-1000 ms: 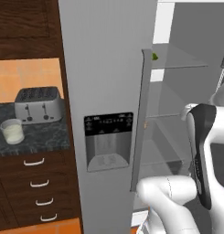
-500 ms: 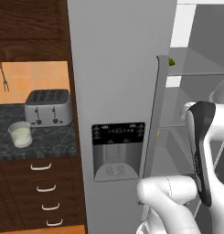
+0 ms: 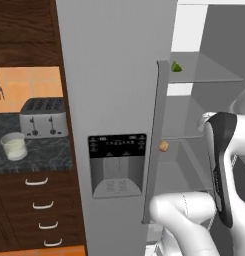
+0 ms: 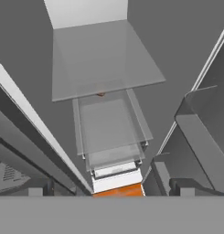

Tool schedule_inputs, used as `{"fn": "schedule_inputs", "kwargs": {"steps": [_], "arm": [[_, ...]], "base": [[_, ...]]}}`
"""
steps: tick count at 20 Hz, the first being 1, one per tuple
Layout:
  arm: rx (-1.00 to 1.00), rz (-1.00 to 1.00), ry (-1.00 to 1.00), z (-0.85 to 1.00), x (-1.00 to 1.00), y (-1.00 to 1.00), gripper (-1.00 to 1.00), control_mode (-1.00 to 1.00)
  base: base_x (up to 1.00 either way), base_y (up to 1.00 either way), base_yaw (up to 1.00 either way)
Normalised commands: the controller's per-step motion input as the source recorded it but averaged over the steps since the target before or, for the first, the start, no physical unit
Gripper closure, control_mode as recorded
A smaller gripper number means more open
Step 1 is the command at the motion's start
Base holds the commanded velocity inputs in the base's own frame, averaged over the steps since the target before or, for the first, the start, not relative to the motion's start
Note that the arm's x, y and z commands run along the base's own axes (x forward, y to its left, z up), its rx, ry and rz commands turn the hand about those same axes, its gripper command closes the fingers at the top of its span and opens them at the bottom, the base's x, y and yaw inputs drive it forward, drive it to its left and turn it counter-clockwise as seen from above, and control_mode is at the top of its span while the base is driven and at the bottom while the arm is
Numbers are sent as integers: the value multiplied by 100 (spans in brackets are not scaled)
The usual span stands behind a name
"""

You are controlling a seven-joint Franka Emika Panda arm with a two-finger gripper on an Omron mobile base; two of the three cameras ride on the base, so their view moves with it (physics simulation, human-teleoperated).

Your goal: Grab a lemon wedge from the fridge and one ice cube from the ice bowl, and put them in the glass of lemonade.

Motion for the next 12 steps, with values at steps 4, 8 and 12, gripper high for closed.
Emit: {"fn": "schedule_inputs", "kwargs": {"steps": [4, 8, 12], "arm": [[0, 0, 0, 0, 0, 0, -100, 100], [0, 0, 0, 0, 0, 0, -100, 100], [0, -2, -1, 4, -16, 0, -100, -100]], "base": [[39, -43, 8], [15, -14, 0], [-5, -1, -1]]}}
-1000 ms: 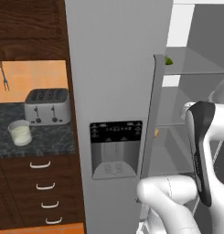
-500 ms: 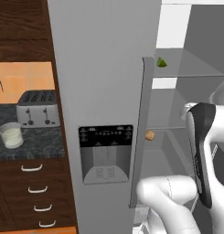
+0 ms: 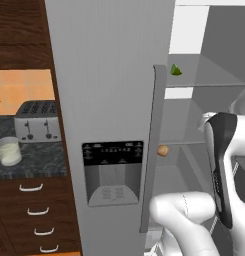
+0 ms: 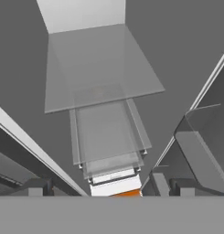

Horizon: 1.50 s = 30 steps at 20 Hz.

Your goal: Grab a lemon wedge from the fridge and one ice cube from the ice bowl, and put them in the glass of lemonade.

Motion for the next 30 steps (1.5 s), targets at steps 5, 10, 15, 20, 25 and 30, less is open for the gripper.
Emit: {"fn": "schedule_inputs", "kwargs": {"steps": [5, 10, 15, 20, 25, 30], "arm": [[0, 0, -14, 33, -31, -7, -100, -100], [0, 2, -18, 60, -6, -7, -100, -100], [1, 1, -9, 94, 35, -4, -100, -100], [4, 7, 6, 42, 89, -2, -100, -100], [0, 10, 13, 0, 100, 5, -100, -100], [0, 9, 12, -2, 98, 0, -100, -100]], "base": [[0, 0, 0], [0, 0, 0], [0, 0, 0], [0, 0, 0], [0, 0, 0], [0, 0, 0]]}}
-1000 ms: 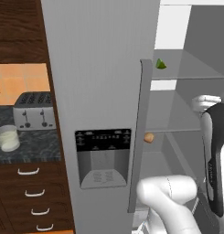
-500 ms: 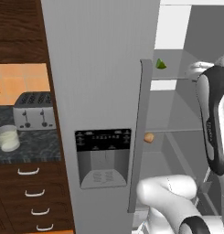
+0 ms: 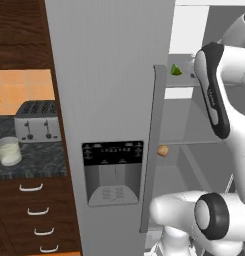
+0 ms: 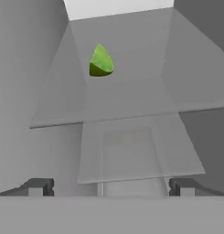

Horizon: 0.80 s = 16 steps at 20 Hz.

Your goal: Grab a lemon wedge from the fridge and one ice cube from the ice bowl, and put them in the glass of lemonade.

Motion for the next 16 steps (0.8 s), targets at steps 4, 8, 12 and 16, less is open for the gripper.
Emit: {"fn": "schedule_inputs", "kwargs": {"steps": [4, 8, 12, 16], "arm": [[0, 14, 0, -3, 61, -1, -100, -100], [0, 4, 0, 0, 48, 0, -100, -100], [0, 0, 0, -25, 72, 0, -100, -100], [0, 1, 0, -7, 85, 0, -100, -100]], "base": [[0, 0, 0], [0, 0, 0], [0, 0, 0], [0, 0, 0]]}}
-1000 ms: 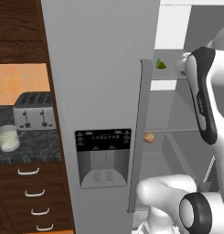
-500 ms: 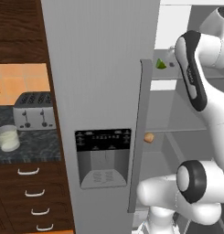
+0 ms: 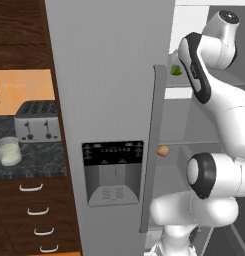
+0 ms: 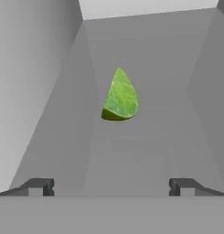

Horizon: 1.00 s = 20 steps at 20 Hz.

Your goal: Grab a lemon wedge from the fridge and one ice cube from the ice bowl, and put them in the glass of lemonade.

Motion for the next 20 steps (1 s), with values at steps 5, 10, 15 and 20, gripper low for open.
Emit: {"fn": "schedule_inputs", "kwargs": {"steps": [5, 10, 15, 20], "arm": [[0, 0, 0, 0, 83, 0, -100, -100], [0, 0, -12, 0, 75, -2, -100, -100], [0, 0, -5, 0, 10, -10, -100, -100], [0, 0, 2, -26, 0, -13, -100, -100]], "base": [[0, 0, 0], [0, 0, 0], [0, 0, 0], [0, 0, 0]]}}
